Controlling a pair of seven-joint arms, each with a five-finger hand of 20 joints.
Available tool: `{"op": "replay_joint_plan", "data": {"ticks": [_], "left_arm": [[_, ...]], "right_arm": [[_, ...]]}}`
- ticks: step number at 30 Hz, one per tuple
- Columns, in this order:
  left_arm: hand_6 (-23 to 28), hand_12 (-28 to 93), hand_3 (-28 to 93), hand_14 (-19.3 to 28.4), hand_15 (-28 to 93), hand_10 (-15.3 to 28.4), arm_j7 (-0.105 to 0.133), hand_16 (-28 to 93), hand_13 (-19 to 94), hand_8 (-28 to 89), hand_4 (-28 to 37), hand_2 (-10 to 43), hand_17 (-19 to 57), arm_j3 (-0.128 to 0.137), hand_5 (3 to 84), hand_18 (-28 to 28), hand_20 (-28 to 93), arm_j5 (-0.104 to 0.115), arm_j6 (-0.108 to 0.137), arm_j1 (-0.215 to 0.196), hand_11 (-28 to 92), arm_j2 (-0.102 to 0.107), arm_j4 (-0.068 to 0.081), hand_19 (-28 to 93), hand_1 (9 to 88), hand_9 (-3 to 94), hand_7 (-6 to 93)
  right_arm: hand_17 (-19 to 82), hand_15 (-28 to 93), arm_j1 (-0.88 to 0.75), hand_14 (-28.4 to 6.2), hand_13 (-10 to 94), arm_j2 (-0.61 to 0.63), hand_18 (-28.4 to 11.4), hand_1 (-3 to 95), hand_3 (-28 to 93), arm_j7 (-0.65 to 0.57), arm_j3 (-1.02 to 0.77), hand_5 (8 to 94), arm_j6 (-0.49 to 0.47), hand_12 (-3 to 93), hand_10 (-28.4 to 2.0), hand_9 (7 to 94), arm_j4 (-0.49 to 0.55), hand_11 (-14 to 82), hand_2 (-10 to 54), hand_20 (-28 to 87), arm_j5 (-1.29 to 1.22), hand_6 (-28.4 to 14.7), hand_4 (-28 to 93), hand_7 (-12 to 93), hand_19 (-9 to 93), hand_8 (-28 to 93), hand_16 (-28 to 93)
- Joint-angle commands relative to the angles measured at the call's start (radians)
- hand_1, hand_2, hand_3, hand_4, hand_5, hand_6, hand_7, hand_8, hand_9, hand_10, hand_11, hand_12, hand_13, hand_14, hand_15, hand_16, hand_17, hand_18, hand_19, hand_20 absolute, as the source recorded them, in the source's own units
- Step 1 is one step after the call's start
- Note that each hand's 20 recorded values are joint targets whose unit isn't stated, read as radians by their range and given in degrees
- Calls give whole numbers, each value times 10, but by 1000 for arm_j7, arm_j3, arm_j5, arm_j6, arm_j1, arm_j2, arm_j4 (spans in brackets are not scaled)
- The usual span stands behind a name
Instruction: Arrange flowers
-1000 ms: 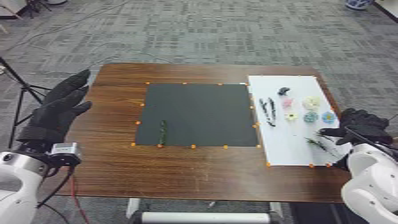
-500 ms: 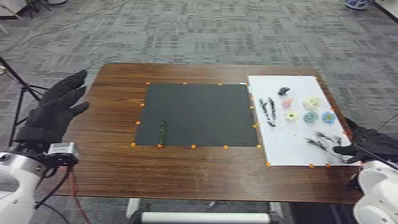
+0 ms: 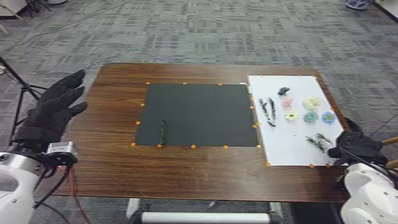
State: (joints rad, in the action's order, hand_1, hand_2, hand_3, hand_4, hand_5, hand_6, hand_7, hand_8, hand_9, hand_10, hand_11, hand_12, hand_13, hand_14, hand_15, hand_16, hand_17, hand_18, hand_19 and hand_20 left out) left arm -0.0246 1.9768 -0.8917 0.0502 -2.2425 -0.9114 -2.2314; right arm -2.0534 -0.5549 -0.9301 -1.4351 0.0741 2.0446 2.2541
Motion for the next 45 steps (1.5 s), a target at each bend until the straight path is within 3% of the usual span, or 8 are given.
{"op": "replay_joint_plan", "data": {"ticks": [1, 10, 18, 24, 27, 33, 35, 45], "left_arm": [[10, 219, 662, 78, 227, 62, -15, 7, -2, -98, -283, -95, -185, 20, 159, 176, 90, 9, 13, -12, 79, 6, 3, 331, 260, 85, 191], [10, 218, 663, 78, 227, 62, -16, 7, -2, -99, -283, -95, -185, 22, 160, 176, 90, 17, 21, -4, 80, 16, 8, 331, 260, 86, 192], [11, 216, 665, 77, 226, 62, -17, 6, -1, -99, -283, -95, -185, 40, 161, 176, 90, 14, 24, -9, 80, 15, 4, 331, 259, 86, 191], [11, 215, 666, 78, 228, 63, -23, 7, -1, -99, -283, -95, -185, 52, 161, 175, 90, 17, 21, -8, 80, 33, 7, 330, 259, 86, 191], [11, 215, 666, 78, 228, 63, -26, 7, -1, -99, -283, -95, -185, 53, 161, 175, 90, 16, 16, 4, 80, 52, 12, 330, 260, 86, 191], [12, 215, 666, 77, 229, 62, -31, 7, -2, -100, -283, -95, -185, 34, 162, 175, 90, 13, 2, 29, 81, 62, 21, 330, 259, 86, 192], [12, 215, 668, 77, 228, 62, -29, 6, -2, -100, -283, -95, -186, 41, 162, 175, 90, 12, 4, 17, 81, 59, 19, 330, 258, 86, 193], [12, 214, 667, 77, 227, 63, -25, 7, -1, -99, -283, -95, -186, 56, 162, 175, 90, 20, 4, -15, 80, 54, 17, 329, 256, 86, 192]], "right_arm": [[232, 797, 1, -115, 617, -5, -221, 454, 812, -3, 15, 669, 24, 686, -100, 707, -17, 499, -95, 487, 37, -2, -282, 522, 782, 92, 390], [240, 804, -7, -117, 624, -9, -218, 439, 860, 51, 18, 670, 83, 736, -95, 717, -43, 512, -91, 492, 53, 1, -273, 536, 790, 149, 421], [233, 866, 24, -132, 582, 17, -208, 237, 898, 30, 37, 562, 290, 756, -115, 652, -36, 647, 177, 504, 91, -18, -108, 707, 800, 353, 472], [242, 888, 116, -129, 581, 43, -208, 222, 897, 9, 91, 562, 347, 744, -114, 654, 4, 672, 195, 506, 105, -21, -85, 730, 809, 356, 471], [249, 891, 187, -127, 589, 56, -210, 219, 901, -26, 152, 568, 351, 743, -114, 663, 8, 672, 191, 506, 125, -21, -76, 727, 814, 360, 465], [250, 870, 98, -129, 590, 23, -212, 313, 877, -90, 12, 585, 60, 723, -115, 663, 41, 650, 7, 493, 47, -6, -176, 668, 810, 254, 467], [234, 853, 57, -142, 578, 19, -225, 268, 846, -112, -28, 583, 34, 654, -133, 618, 49, 671, -83, 491, 51, -34, -270, 545, 797, -90, 463], [218, 840, -9, -151, 566, -25, -236, 336, 575, -60, -91, 586, -162, 638, -146, 596, 77, 663, -95, 495, -84, -45, -283, 522, 786, -151, 458]]}}
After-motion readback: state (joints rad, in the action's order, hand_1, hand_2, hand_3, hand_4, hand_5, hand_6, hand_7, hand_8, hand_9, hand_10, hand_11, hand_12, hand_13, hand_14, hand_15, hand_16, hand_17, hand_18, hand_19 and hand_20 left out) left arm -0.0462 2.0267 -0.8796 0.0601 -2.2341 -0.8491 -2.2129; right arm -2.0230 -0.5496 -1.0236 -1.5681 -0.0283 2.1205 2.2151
